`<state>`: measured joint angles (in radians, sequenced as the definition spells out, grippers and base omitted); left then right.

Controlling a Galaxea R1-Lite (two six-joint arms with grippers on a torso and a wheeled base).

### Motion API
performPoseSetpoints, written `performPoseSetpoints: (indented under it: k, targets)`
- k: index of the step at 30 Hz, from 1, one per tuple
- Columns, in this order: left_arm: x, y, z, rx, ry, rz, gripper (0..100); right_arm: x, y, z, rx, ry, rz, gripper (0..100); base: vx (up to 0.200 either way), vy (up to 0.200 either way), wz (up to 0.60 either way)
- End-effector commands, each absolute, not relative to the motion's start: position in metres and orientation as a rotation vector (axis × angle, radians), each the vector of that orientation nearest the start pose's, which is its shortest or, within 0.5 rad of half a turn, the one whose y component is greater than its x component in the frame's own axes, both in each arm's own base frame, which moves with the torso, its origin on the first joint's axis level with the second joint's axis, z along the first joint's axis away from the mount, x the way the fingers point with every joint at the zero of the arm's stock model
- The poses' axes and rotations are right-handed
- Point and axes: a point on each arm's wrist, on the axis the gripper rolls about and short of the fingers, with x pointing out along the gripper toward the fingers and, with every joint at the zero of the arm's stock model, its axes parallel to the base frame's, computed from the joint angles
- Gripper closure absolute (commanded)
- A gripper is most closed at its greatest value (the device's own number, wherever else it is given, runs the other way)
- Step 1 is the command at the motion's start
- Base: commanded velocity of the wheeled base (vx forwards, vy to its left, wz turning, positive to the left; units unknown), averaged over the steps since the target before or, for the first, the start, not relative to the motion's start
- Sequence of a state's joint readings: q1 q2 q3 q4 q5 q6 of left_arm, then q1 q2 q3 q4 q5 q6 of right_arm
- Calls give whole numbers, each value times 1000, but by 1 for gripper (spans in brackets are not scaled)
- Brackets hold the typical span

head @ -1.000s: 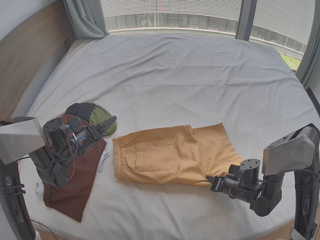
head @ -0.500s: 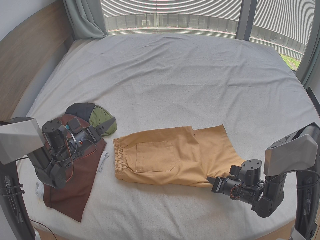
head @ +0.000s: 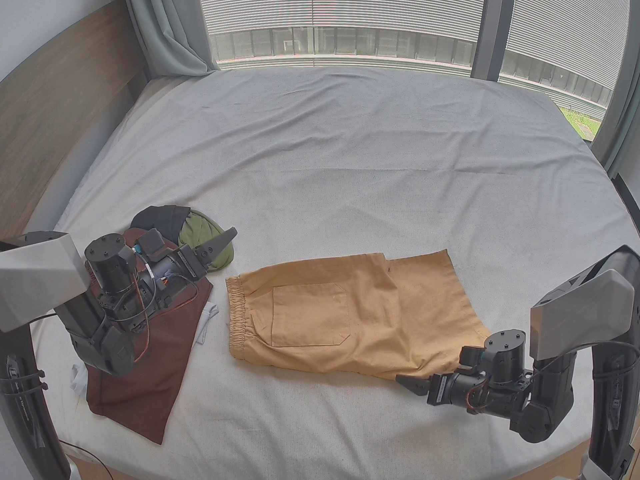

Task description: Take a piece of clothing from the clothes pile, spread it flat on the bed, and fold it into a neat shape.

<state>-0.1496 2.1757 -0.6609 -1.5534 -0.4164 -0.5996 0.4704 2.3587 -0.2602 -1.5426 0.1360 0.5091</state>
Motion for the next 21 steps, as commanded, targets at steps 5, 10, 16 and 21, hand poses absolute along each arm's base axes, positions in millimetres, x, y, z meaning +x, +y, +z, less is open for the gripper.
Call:
performPoseSetpoints:
  k: [5,10,16,21]
  targets:
    - [344,-61,93,-584,115,-593,0,209,127,-20,340,793,584,0,0,0,0]
    - [341,-59,90,-572,145,-641,0,200,132,0,349,750,672,0,0,0,0]
    - [338,-54,86,-532,178,-731,0,205,133,23,375,637,710,0,0,0,0]
    - [336,-51,82,-485,190,-771,0,220,133,36,391,550,720,0,0,0,0]
